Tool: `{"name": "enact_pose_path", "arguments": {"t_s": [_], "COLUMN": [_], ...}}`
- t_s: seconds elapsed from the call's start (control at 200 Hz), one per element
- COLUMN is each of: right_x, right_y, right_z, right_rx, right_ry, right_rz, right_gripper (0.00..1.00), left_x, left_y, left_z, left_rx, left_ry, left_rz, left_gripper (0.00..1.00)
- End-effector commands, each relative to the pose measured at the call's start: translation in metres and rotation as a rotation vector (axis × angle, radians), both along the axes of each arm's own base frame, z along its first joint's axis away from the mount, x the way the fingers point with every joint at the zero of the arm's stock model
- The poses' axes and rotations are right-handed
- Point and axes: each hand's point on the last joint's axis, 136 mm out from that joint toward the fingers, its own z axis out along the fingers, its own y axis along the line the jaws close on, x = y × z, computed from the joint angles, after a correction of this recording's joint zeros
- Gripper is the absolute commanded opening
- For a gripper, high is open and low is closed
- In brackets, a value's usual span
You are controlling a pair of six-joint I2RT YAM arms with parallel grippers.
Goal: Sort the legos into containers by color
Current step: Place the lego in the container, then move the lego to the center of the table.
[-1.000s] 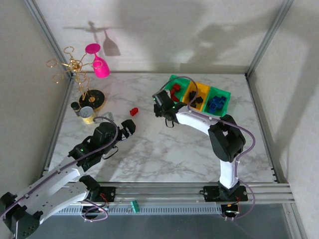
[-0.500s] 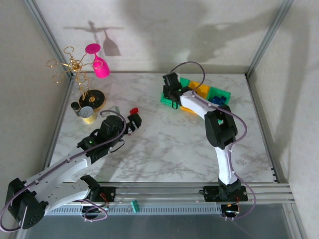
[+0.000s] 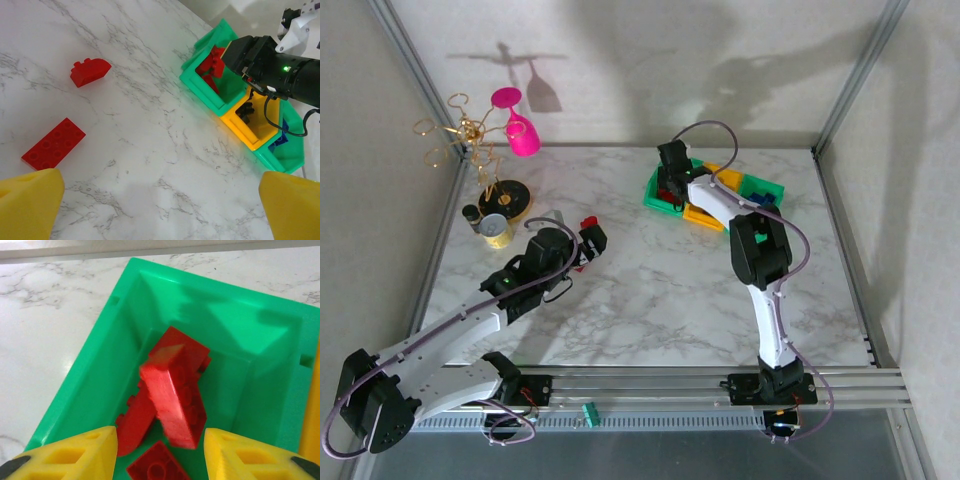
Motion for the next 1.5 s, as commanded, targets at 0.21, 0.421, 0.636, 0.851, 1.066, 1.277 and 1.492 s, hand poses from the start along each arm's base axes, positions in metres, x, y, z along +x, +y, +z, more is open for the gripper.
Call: {"name": "enact_pose_path", "arguments": {"t_s": [0.21,0.421,0.636,0.851,1.066,1.277,1.492], "right_x": [-0.066,-0.121,-0.164,-0.177,-0.171,-0.155,-0.134], "right_y": [0.045,0.086,0.133,0.163,0.191,0.209,0.215], "right_z": [0.053,0.040,0.017,-0.011,-0.027,-0.039,-0.051], "right_rx": [0.064,0.081,0.133,0.188,0.231,0.258,0.297], "right_ry": [-0.053,-0.014,0.054,0.125,0.151,0.177,0.198], "right_rz": [0.141,0.248,0.328,0.331,0.319,0.270,0.187], "right_gripper": [0.51,0.55,0.61,0.66,0.70,0.75,0.78], "left_x": [-0.011,-0.026,-0.040,-0.047,-0.052,-0.055,-0.054], "left_y": [0.013,0.030,0.046,0.056,0.063,0.070,0.072], "left_z": [0.027,0.019,0.009,0.004,0.003,0.006,0.008], "left_rx": [-0.050,-0.023,-0.019,-0.013,-0.015,-0.015,0.001], "left_ry": [-0.060,-0.044,-0.029,-0.016,-0.018,-0.034,-0.039], "left_rz": [0.019,0.047,0.085,0.119,0.137,0.161,0.167], "left_gripper": [1.00,1.00,1.00,1.00,1.00,1.00,1.00]}}
